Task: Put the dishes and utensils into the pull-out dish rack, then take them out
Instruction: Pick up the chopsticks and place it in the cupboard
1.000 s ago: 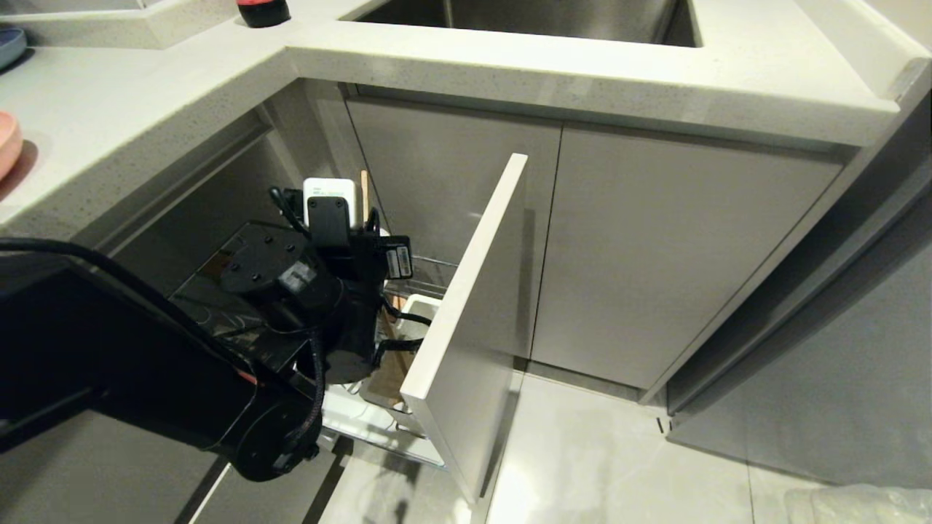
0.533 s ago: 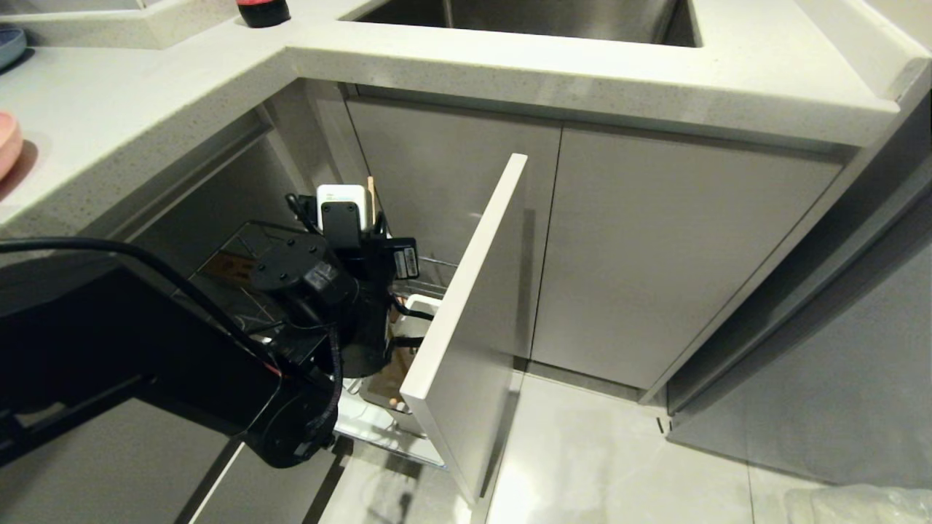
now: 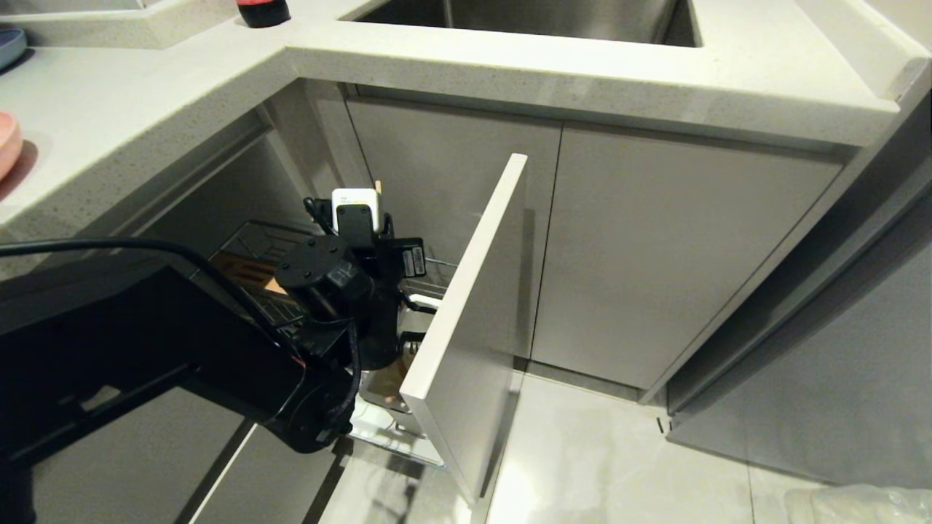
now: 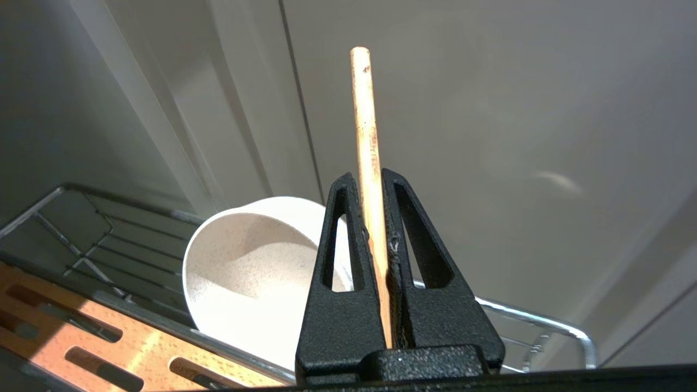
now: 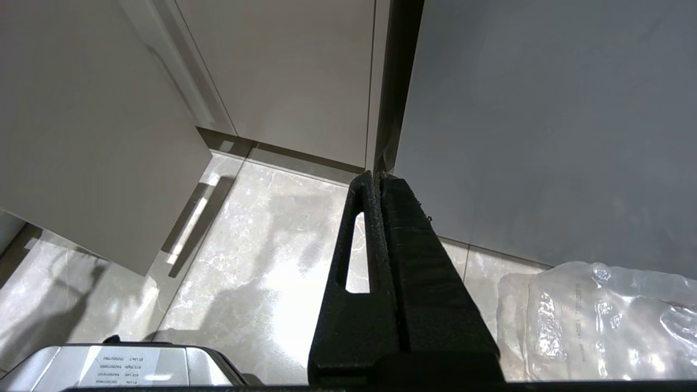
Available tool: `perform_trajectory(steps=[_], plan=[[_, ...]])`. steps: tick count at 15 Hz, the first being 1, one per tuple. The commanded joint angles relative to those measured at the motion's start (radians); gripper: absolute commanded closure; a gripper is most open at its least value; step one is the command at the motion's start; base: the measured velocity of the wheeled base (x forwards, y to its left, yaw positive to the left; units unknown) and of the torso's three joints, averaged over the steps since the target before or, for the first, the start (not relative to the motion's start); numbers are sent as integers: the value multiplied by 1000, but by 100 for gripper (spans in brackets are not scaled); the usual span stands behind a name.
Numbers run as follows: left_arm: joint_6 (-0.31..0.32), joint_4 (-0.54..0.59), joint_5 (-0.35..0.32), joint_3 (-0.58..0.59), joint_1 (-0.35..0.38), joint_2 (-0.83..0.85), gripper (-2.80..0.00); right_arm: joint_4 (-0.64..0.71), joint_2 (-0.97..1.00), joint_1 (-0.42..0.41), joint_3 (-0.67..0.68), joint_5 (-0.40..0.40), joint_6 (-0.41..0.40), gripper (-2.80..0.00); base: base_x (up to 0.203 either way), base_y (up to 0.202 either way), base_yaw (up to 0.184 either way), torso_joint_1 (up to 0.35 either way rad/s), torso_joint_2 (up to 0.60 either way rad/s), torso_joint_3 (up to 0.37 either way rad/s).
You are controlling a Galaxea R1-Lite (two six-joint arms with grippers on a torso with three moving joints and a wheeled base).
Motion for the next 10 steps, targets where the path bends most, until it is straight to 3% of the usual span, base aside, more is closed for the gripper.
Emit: perform_trajectory(steps=[1, 10], plan=[[0, -9, 4, -12, 4, 28, 0, 0, 0, 0, 0, 0, -1, 0, 0, 0, 0, 0, 0, 0], [-20, -9, 21, -27, 11, 69, 0, 0, -1, 0, 0, 0, -1, 0, 0, 0, 0, 0, 0, 0]])
